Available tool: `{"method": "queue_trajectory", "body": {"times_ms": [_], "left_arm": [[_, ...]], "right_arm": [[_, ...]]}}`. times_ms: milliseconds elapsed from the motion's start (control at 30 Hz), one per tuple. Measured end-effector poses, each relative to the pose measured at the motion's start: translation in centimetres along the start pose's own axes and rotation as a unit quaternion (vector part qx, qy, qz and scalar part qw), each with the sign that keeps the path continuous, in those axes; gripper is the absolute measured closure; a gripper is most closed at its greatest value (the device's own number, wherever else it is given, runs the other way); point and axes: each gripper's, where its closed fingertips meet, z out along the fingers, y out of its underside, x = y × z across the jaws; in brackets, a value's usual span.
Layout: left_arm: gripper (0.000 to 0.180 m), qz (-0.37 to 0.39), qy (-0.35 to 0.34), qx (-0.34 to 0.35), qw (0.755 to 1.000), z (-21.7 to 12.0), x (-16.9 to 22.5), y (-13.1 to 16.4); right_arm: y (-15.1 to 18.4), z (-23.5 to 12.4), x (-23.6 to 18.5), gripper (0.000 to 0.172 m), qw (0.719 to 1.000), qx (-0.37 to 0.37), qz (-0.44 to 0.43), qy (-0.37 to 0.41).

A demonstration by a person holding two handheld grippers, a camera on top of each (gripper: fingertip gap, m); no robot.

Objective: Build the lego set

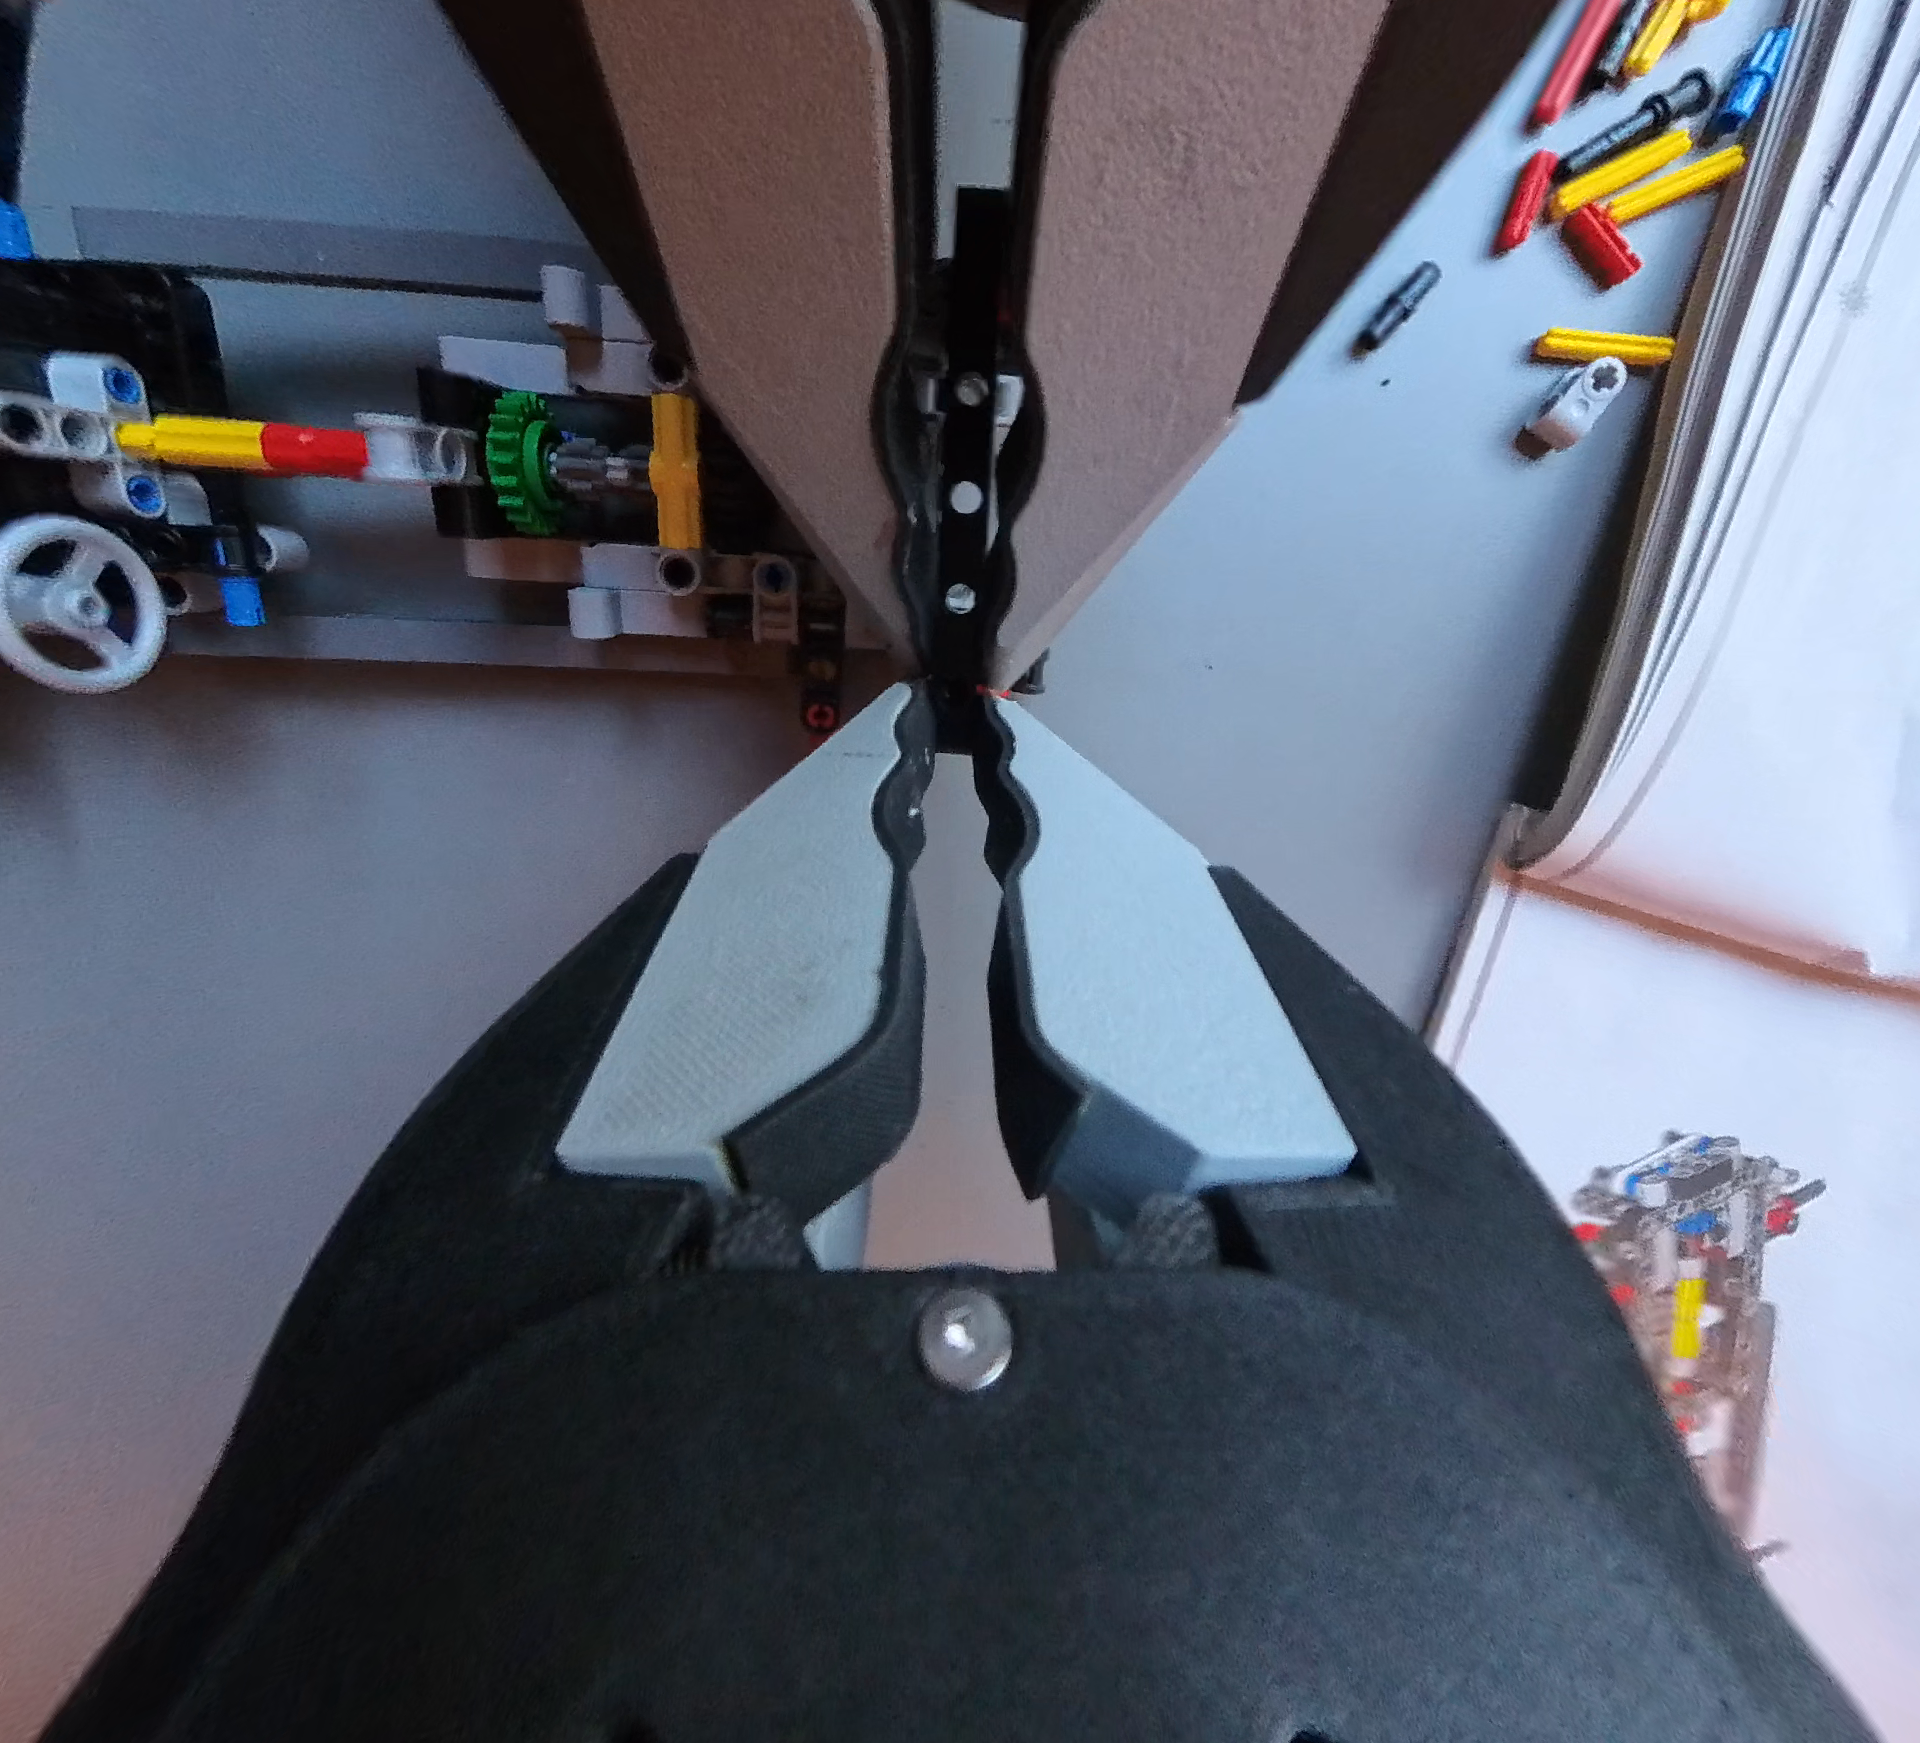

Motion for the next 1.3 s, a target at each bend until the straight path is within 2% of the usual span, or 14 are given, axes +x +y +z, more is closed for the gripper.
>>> {"method": "queue_trajectory", "body": {"times_ms": [100, 200, 333, 400, 467, 500, 600, 767, 867, 967, 1033, 1133, 1200, 1300], "left_arm": [[0.175, -0.02, 0.007, 0.018, 1.0, -0.3, -0.1, 0.1], [0.175, -0.051, 0.017, 0.053, 0.997, -0.5, 0.0, -0.1], [0.175, -0.076, 0.043, 0.093, 0.992, -1.5, -0.1, -0.3], [0.174, -0.081, 0.053, 0.116, 0.988, -2.1, -0.4, -0.7], [0.174, -0.087, 0.053, 0.1, 0.99, -1.6, -0.7, 0.0], [0.174, -0.081, 0.05, 0.098, 0.991, -1.4, -0.7, 0.2], [0.174, -0.065, 0.036, 0.108, 0.991, -1.7, -0.5, -0.2], [0.174, -0.065, 0.03, 0.105, 0.992, -1.9, -0.9, 0.0], [0.17, -0.086, 0.048, 0.105, 0.99, -2.2, -0.7, 0.2], [0.143, -0.088, 0.01, 0.107, 0.99, -4.6, -2.1, -0.3], [0.144, -0.1, -0.021, 0.112, 0.988, -7.3, -3.7, -0.3], [0.14, -0.137, 0.015, 0.044, 0.989, -9.0, -3.6, 2.6], [0.133, -0.156, 0.038, -0.009, 0.987, -8.4, -2.7, 5.2], [0.136, -0.16, 0.066, -0.025, 0.985, -6.5, -1.0, 6.5]], "right_arm": [[-0.7, -0.1, 0.0, 0.165, 0.993, 0.079, 0.086, -0.008], [-0.3, -1.0, 0.2, 0.158, 0.971, 0.162, 0.176, -0.008], [1.0, -2.8, 1.3, 0.143, 0.907, 0.293, 0.302, 0.015], [1.1, -2.2, 0.8, 0.135, 0.88, 0.315, 0.354, -0.014], [0.7, -1.0, 0.1, 0.127, 0.864, 0.313, 0.39, -0.054], [0.1, -0.6, -0.3, 0.133, 0.86, 0.319, 0.392, -0.072], [-1.8, -0.3, -1.1, 0.126, 0.845, 0.34, 0.395, -0.119], [-2.4, 0.1, -1.0, 0.131, 0.842, 0.328, 0.401, -0.148], [-2.1, 0.5, -1.1, 0.144, 0.852, 0.315, 0.396, -0.133], [-1.5, 0.5, -1.4, 0.142, 0.863, 0.302, 0.388, -0.119], [-0.9, -0.1, -1.1, 0.133, 0.86, 0.314, 0.389, -0.101], [-0.5, -0.4, -1.6, 0.13, 0.86, 0.317, 0.389, -0.098], [-1.0, -0.1, -2.2, 0.136, 0.861, 0.318, 0.382, -0.11], [-1.7, 0.4, -2.1, 0.141, 0.863, 0.314, 0.381, -0.108]]}}
